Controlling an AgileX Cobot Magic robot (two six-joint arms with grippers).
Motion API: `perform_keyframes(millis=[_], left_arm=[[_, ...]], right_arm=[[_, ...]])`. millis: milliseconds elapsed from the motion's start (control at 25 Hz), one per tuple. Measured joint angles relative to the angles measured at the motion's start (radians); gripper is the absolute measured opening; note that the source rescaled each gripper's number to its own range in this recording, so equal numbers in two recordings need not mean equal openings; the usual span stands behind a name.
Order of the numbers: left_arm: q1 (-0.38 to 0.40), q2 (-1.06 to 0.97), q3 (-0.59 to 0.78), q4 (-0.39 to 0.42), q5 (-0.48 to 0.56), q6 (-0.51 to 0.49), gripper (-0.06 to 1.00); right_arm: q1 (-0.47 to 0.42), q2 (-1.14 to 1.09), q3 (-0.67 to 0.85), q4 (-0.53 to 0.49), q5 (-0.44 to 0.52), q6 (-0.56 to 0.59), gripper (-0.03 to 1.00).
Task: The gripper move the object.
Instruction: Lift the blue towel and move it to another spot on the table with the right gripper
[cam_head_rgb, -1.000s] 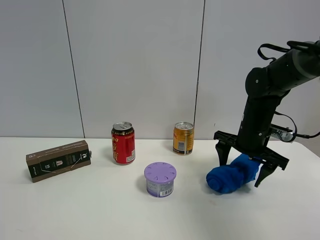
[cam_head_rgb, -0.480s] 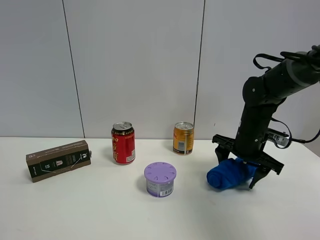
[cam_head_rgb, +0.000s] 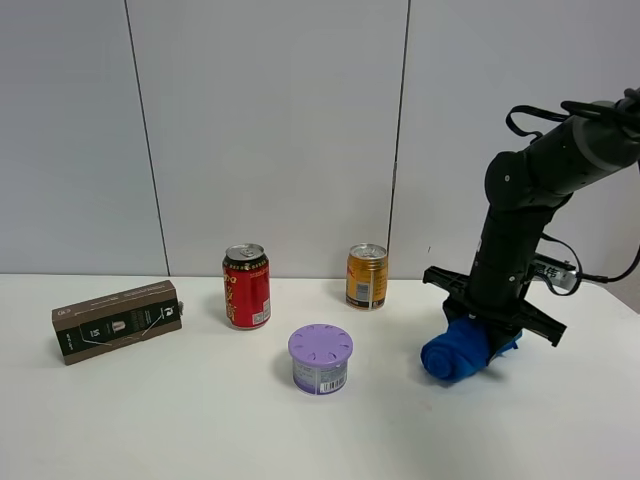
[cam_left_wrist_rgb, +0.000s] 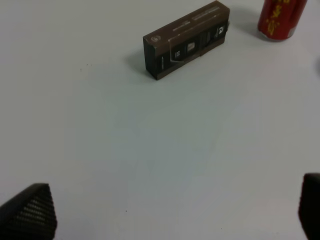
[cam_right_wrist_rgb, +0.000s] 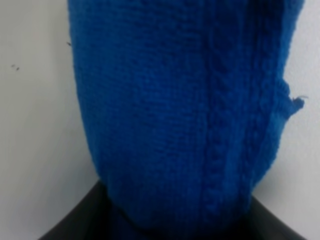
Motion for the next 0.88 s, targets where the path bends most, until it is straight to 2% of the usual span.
perform_keyframes(millis=[200, 320, 440, 600, 720, 880], left_arm=[[0.000, 0.000, 0.000, 0.000, 0.000, 0.000, 1.00], [0.000, 0.000, 0.000, 0.000, 0.000, 0.000, 1.00], [0.000, 0.000, 0.000, 0.000, 0.000, 0.000, 1.00], [0.000, 0.000, 0.000, 0.000, 0.000, 0.000, 1.00], [0.000, 0.000, 0.000, 0.000, 0.000, 0.000, 1.00], [0.000, 0.000, 0.000, 0.000, 0.000, 0.000, 1.00]], right_arm=[[0.020, -0.131, 0.000, -0.042, 0.021, -0.175, 0.00], [0.060, -0.243, 0.000, -0.054, 0.051, -0.342, 0.00], [0.130, -0.355, 0.000, -0.042, 0.088, -0.524, 0.00], [0.267, -0.460, 0.000, 0.040, 0.122, -0.735, 0.00], [0.364, -0.475, -0.011, 0.110, 0.155, -0.787, 0.00], [0.471, -0.421, -0.092, 0.131, 0.163, -0.802, 0.00]])
